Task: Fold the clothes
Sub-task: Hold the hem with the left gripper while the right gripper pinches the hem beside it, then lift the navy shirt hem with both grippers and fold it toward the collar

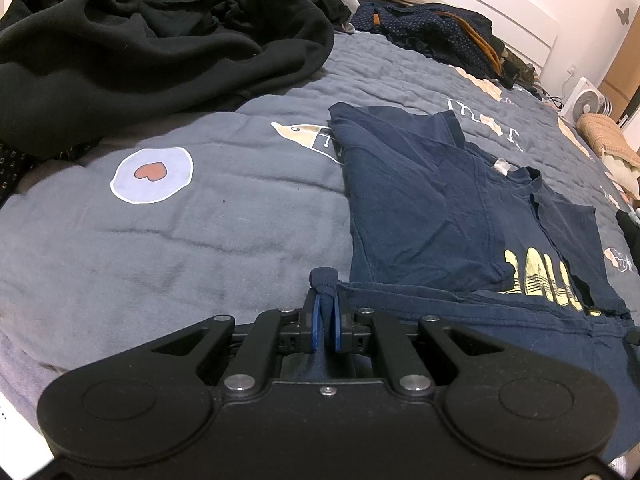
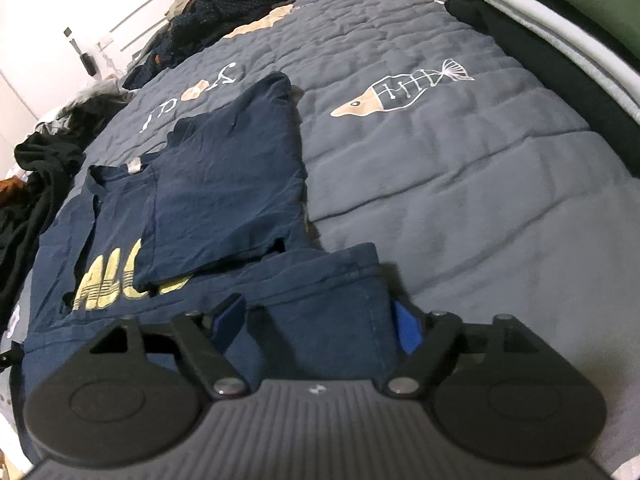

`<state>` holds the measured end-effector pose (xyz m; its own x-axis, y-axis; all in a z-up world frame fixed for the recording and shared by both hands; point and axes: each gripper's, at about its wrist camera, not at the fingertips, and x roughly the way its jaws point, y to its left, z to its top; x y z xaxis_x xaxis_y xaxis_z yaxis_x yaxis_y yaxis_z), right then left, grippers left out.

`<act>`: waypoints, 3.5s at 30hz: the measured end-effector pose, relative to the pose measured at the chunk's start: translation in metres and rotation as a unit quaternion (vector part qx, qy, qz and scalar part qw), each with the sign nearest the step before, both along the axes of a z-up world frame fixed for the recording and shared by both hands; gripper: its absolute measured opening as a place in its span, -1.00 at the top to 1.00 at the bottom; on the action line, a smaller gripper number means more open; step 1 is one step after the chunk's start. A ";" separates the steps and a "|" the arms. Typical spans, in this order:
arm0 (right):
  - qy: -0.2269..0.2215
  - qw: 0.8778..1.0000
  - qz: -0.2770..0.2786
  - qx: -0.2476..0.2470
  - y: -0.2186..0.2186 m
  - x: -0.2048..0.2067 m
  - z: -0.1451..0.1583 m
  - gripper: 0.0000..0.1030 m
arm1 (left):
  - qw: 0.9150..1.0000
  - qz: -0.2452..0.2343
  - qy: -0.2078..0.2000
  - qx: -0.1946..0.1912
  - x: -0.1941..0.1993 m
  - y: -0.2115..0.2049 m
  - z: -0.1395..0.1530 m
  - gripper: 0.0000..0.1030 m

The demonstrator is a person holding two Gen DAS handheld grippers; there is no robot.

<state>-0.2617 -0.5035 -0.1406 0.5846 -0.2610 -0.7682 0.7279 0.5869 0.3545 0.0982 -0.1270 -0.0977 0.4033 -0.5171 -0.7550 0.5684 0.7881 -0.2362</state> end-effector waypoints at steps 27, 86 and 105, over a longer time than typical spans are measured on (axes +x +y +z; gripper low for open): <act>-0.083 0.996 -0.015 -0.020 0.013 -0.020 0.026 0.80 | 1.000 0.001 -0.019 -0.008 -0.005 0.003 0.009 0.86; -0.171 0.980 -0.042 -0.091 -0.065 0.028 0.082 0.92 | 0.990 0.010 -0.107 -0.088 0.049 -0.043 0.074 0.92; -0.110 0.987 -0.022 -0.112 -0.161 0.142 0.063 0.92 | 0.990 -0.031 -0.133 -0.026 0.141 -0.161 0.058 0.92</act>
<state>-0.1197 -0.6649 -0.0779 0.7153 -0.4389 -0.5438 0.6742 0.6381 0.3718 0.2394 -0.2875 -0.0397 0.5501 -0.5827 -0.5981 0.6635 0.7400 -0.1107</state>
